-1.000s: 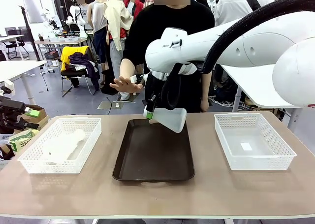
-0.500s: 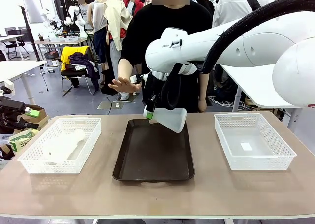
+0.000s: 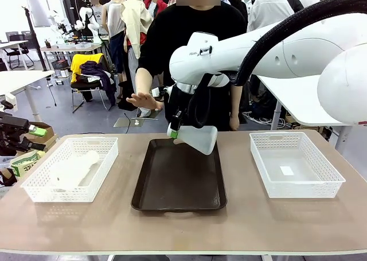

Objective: Prepare the laboratory tools.
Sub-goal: Place the picked Big flask upright in the Handle tray as instructed by the person.

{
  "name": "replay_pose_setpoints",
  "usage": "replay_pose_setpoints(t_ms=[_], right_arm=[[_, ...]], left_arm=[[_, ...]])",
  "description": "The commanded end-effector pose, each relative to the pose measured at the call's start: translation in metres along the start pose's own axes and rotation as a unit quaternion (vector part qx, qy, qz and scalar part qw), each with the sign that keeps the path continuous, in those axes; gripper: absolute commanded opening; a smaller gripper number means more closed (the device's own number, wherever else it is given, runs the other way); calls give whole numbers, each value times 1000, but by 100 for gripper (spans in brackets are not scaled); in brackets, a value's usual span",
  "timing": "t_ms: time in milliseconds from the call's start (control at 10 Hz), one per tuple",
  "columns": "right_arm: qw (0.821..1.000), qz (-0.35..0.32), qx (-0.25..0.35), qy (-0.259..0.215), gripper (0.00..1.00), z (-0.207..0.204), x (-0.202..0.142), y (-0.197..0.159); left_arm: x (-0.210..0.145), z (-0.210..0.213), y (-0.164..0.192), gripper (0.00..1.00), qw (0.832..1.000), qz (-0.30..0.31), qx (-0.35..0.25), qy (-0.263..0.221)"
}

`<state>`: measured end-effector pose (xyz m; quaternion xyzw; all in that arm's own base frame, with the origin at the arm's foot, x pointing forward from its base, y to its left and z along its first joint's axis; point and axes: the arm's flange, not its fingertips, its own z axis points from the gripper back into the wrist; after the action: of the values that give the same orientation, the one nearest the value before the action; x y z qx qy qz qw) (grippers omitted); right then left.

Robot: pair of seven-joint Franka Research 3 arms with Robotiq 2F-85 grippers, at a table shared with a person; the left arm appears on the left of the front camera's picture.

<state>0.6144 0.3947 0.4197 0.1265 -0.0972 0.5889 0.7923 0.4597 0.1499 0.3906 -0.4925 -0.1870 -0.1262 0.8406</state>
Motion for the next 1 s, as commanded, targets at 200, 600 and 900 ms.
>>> replay_pose_setpoints(t_ms=[200, 600, 900], right_arm=[[1000, 3, -1, -1, 0, 1, 1, 1], [1000, 3, -1, -1, 0, 1, 1, 1], [1000, 3, -1, -1, 0, 1, 1, 1]], left_arm=[[0, 2, -1, 100, 1000, -2, 2, 2], [0, 2, -1, 100, 1000, -2, 2, 2], [0, 2, -1, 100, 1000, -2, 2, 2]])
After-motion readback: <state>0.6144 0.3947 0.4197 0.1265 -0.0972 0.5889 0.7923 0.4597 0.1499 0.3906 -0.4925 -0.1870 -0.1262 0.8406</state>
